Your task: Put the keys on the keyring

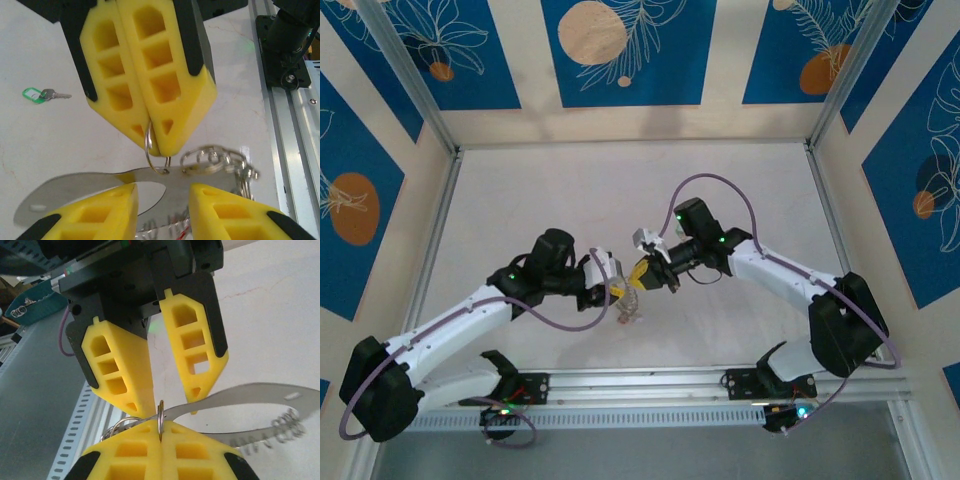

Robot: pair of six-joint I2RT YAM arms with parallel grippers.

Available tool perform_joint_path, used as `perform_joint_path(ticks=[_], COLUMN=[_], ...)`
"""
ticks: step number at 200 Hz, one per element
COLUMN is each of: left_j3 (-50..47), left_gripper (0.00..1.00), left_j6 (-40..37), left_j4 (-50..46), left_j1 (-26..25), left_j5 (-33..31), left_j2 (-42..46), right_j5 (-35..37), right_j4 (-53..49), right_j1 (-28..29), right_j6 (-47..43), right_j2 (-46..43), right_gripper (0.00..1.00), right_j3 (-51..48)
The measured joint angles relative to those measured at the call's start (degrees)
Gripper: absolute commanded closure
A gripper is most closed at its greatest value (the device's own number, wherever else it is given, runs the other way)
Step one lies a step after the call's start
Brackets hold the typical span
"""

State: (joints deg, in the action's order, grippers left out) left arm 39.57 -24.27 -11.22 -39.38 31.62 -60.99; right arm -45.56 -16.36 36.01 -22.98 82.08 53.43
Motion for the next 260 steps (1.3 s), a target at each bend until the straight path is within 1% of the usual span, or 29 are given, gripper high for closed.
perform_joint_path(ticks=[31,73,112,141,159,164,177,187,196,237,260], left_j3=[-1.14,-3.34,-3.54,-3.67,-4.55,-4.72,-4.79,-4.79,-4.79,-4.76,-4.76], left_gripper=[0.68,0.68,0.71,0.78,0.85,0.86,0.85,0.77,0.73,0.74,0.75], left_j6=[0.42,1.51,1.46,1.49,1.64,1.73,1.31,1.25,0.98,0.37,0.39], left_j4=[2.47,4.92,5.53,6.47,7.78,7.98,8.26,8.28,8.26,8.31,8.94], left_j1=[0.0,0.0,0.0,0.0,0.0,0.0,0.0,0.0,0.0,0.0,0.0], left_j5=[-0.13,-0.92,-1.92,-1.88,-1.42,-1.18,-0.7,-0.48,-0.33,0.55,1.22], left_j2=[-1.31,-2.43,-2.19,-1.97,-1.36,-1.25,-1.2,-1.2,-1.2,-2.03,-2.62], right_j5=[0.57,2.43,3.39,3.34,3.39,3.39,3.56,3.63,3.58,3.54,3.61], right_j4=[2.58,9.44,15.67,21.53,25.07,25.99,28.98,30.69,31.69,36.41,37.11], right_j1=[0.79,1.18,1.16,1.16,1.14,1.11,1.05,1.05,1.03,1.01,1.14], right_j6=[-1.22,-0.98,-0.48,0.61,1.36,1.6,2.03,2.25,2.27,2.47,2.43], right_j2=[1.03,1.68,1.66,0.85,0.33,0.2,-0.48,-1.07,-1.7,-4.11,-4.11], right_gripper=[1.0,1.0,1.0,1.0,1.0,1.0,1.0,1.0,1.0,1.0,1.0], right_j3=[-1.66,-5.66,-8.83,-12.04,-13.92,-14.34,-15.74,-16.76,-17.4,-19.32,-19.56])
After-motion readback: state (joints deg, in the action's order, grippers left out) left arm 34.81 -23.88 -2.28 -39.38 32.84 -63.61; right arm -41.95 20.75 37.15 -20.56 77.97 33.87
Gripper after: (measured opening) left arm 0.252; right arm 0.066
